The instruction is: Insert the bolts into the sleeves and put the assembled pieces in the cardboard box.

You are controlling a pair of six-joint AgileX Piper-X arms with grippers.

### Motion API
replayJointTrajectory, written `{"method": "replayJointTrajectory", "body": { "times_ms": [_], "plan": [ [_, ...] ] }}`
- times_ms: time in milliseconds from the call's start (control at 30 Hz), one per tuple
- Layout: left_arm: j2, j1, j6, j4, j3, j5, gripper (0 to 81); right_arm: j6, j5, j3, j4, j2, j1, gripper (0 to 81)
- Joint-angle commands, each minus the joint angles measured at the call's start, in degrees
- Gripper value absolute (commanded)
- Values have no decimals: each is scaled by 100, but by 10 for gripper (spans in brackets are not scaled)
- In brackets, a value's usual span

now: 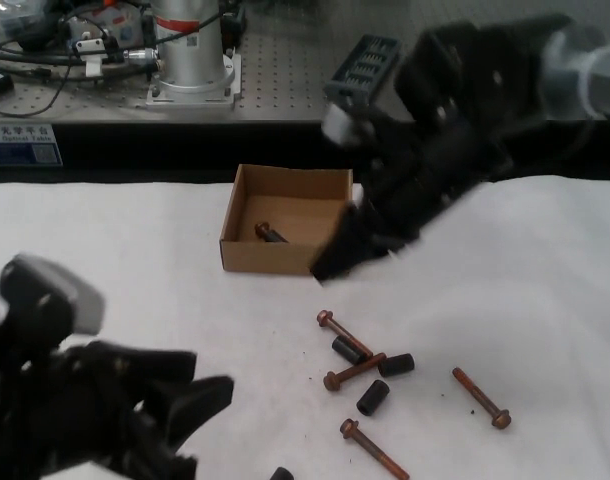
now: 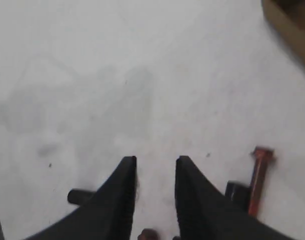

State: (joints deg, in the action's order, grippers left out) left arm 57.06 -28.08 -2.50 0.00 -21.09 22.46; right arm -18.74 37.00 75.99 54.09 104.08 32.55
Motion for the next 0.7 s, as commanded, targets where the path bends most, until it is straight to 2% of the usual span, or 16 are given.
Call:
{"method": "replayJointTrajectory", "body": {
  "times_ms": [0,100,200,267,467,667],
  "plan": [
    [77,15,317,0,-198,-37,331,-102,93,126,84,-25,10,211],
    [424,15,250,0,-372,-11,331,269,-275,-865,-485,-749,-34,211],
    [722,15,-953,0,-514,290,331,862,-882,-1692,-1299,-1501,-40,211],
    [886,-5,-1382,0,-567,394,331,1164,-1118,-2188,-1890,-2038,-40,211],
    [1106,-60,-2079,-77,-623,136,331,1802,-1205,-3255,-2983,-3115,-40,211],
    [1116,-271,-3285,-141,-623,271,328,2311,-1335,-4040,-3172,-3226,-40,211]
  ]
}}
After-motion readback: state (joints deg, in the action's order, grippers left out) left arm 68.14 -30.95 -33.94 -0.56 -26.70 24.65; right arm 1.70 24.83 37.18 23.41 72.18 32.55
